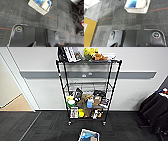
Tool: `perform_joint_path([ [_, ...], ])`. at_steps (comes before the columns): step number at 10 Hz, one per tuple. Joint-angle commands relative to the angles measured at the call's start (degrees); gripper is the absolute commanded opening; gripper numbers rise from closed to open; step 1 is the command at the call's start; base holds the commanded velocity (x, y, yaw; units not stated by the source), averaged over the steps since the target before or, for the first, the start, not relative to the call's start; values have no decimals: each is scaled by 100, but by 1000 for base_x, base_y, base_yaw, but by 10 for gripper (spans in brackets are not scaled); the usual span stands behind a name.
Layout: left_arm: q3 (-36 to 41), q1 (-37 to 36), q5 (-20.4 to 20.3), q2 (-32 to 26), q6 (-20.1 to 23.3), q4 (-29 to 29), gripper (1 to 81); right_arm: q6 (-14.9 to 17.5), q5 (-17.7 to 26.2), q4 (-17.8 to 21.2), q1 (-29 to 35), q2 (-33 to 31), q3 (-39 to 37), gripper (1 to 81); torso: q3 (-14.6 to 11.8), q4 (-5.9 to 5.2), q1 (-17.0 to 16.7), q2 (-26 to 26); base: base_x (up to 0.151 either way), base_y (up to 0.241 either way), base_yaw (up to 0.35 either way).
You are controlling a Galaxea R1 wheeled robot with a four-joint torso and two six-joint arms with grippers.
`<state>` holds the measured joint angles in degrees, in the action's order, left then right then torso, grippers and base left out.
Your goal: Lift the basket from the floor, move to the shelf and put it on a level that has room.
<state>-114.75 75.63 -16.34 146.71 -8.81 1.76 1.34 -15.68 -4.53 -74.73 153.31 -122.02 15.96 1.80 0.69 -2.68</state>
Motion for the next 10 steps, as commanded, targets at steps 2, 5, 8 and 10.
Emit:
perform_joint_path([
  [2, 93, -237, 227, -124, 46, 97, 811, -29, 205, -109, 296, -114, 65, 811, 0, 0, 0, 0, 143, 0, 0],
  [5, 93, -237, 227, -115, 46, 97, 811, -29, 214, -100, 305, -114, 47, 811, 0, 0, -2, 0, 144, 0, 0],
  [8, 93, -228, 227, -124, 46, 88, 811, -29, 205, -83, 278, -140, 39, 811, 0, 0, 0, 0, 145, 0, 0],
  [10, 93, -228, 227, -124, 46, 88, 811, -29, 205, -83, 278, -157, 39, 811, 0, 0, 0, 0, 145, 0, 0],
])
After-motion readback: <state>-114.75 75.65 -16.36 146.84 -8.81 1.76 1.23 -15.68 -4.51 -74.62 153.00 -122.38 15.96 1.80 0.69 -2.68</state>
